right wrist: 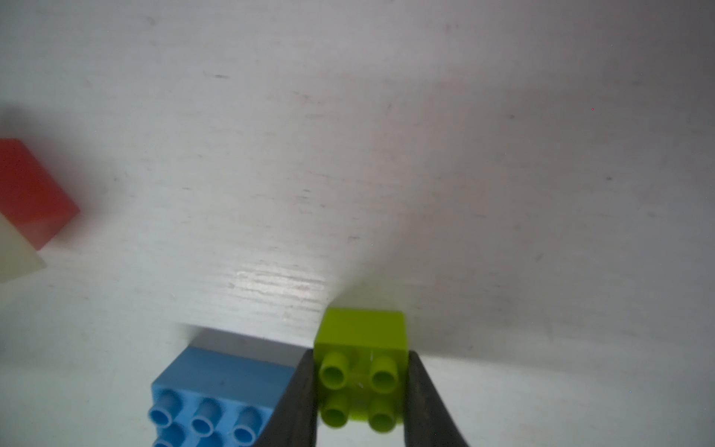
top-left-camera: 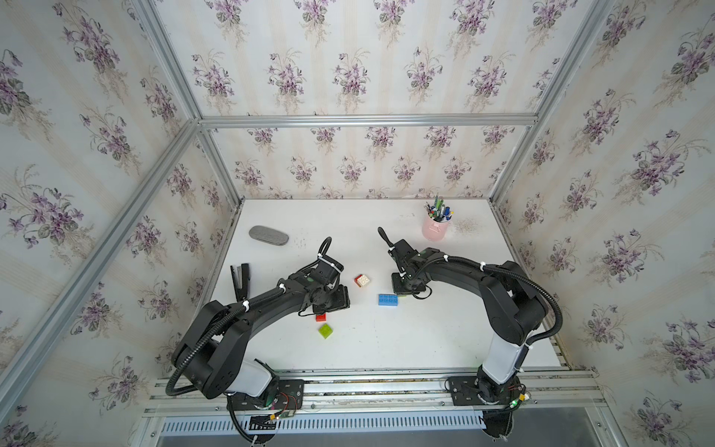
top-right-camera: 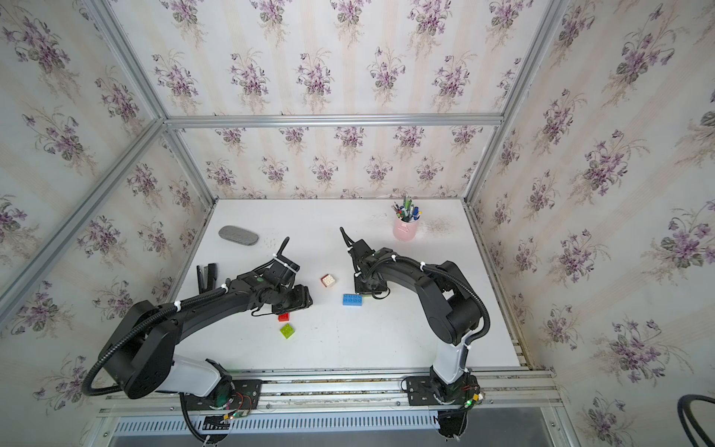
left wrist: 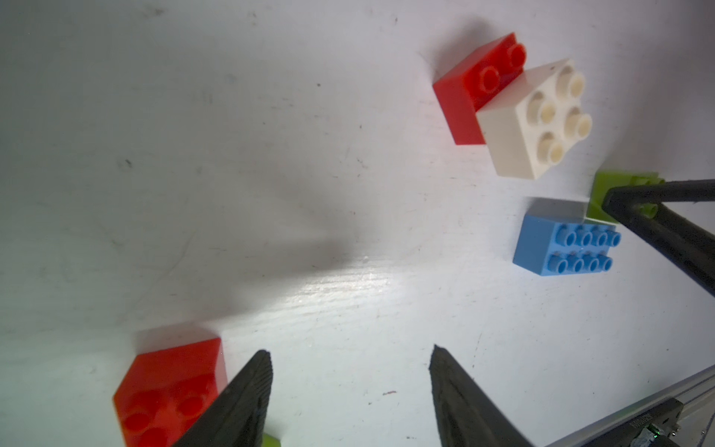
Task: Assemble the letter y with lego
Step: Pick up the lego brick from the center of the board, then assemble the lego brick with the lego brick.
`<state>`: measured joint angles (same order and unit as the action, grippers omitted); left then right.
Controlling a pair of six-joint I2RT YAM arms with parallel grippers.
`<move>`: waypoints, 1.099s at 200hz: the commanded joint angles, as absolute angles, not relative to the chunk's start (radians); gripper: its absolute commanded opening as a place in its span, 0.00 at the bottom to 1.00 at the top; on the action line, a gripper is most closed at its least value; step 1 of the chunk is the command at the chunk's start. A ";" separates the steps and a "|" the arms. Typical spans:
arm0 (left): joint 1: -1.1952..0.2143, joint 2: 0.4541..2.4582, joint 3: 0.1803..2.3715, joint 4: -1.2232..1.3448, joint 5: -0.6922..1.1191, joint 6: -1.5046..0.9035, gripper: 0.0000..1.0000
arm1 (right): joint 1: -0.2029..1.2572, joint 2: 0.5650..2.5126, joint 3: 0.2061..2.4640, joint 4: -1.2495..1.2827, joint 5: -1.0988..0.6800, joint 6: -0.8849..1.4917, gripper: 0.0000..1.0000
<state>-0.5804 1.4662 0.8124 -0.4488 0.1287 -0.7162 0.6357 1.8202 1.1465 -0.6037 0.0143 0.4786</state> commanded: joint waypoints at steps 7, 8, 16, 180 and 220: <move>-0.580 1.462 0.814 -0.439 0.128 -0.703 0.67 | 0.637 1.781 1.146 -0.628 0.021 0.503 0.27; -0.580 1.462 0.814 -0.439 0.128 -0.703 0.67 | 0.637 1.779 1.145 -0.630 0.021 0.504 0.27; -0.580 1.460 0.812 -0.437 0.127 -0.703 0.67 | 0.637 1.760 1.139 -0.634 0.014 0.508 0.27; -0.580 1.445 0.782 -0.416 0.126 -0.697 0.67 | 0.647 1.693 1.064 -0.588 -0.138 0.599 0.20; -0.580 1.453 0.781 -0.413 0.126 -0.701 0.67 | 0.650 1.709 1.059 -0.592 -0.129 0.604 0.19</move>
<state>-0.5808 1.4525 0.7830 -0.4263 0.1291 -0.6979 0.6479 1.6955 1.0611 -0.5949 -0.1421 0.5781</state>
